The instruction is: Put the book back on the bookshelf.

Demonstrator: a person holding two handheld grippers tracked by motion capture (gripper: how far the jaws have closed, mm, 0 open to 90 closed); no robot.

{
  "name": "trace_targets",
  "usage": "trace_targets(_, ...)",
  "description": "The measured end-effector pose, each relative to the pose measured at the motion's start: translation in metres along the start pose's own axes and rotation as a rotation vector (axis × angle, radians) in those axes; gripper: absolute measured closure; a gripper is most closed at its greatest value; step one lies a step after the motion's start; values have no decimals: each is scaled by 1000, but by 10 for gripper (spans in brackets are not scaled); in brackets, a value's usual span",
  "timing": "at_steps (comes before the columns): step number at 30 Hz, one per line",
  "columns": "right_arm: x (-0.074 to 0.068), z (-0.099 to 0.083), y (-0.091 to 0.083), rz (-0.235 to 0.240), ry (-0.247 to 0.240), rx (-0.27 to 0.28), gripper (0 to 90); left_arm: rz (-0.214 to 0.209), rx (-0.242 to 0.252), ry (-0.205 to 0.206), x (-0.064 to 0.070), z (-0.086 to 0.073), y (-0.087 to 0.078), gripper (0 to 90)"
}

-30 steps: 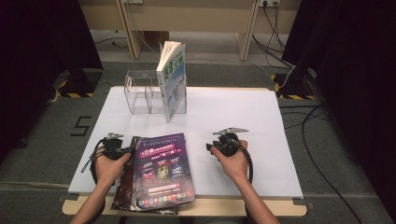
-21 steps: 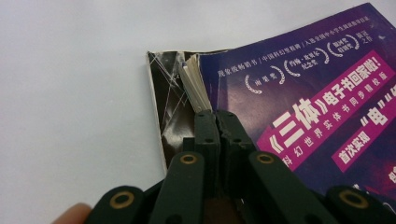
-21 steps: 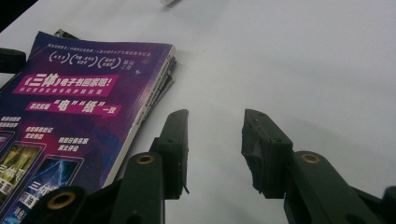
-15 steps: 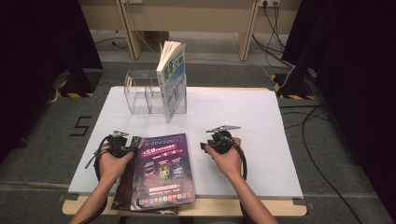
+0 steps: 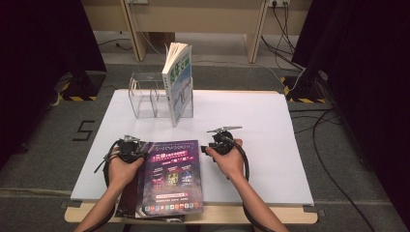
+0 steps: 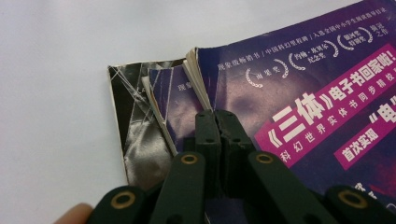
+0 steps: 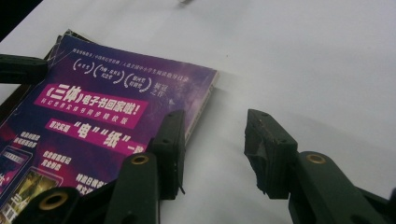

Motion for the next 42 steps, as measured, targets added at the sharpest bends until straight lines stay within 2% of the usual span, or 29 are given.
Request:
trace_targets(7,-4,4,19,39,18,-62,554,-4,0,10,2,-3,-1,874)
trace_targets(10,-6,4,27,58,48,-91,547,-3,-5,17,2,-4,-3,873)
trace_targets(16,-8,4,35,75,81,-100,537,-6,-2,12,2,-5,-3,870)
trace_targets(19,-9,5,38,74,75,-102,527,1,-7,25,4,-4,-3,870)
trace_targets(27,-7,7,43,87,150,-118,497,7,-10,23,4,-5,-4,872)
trace_targets(31,-7,8,46,93,155,-117,498,12,-12,29,5,-5,-3,873)
trace_targets(34,-7,9,46,92,162,-121,506,18,-11,34,6,-5,-3,876)
trace_targets(39,-9,10,43,76,144,-112,538,18,-14,39,6,-5,-3,877)
trace_targets(42,-6,10,41,91,174,-92,573,23,-14,40,7,-5,-3,878)
Point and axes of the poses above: each handheld gripper's, and its own axes: y roughly forward along the jaws, z roughly out of its top, x roughly to its right, the point moved 2 cm from there along y, roughly forward along the jaws, and after that the axes turned 7 degrees about x, right-handed, at the moved point
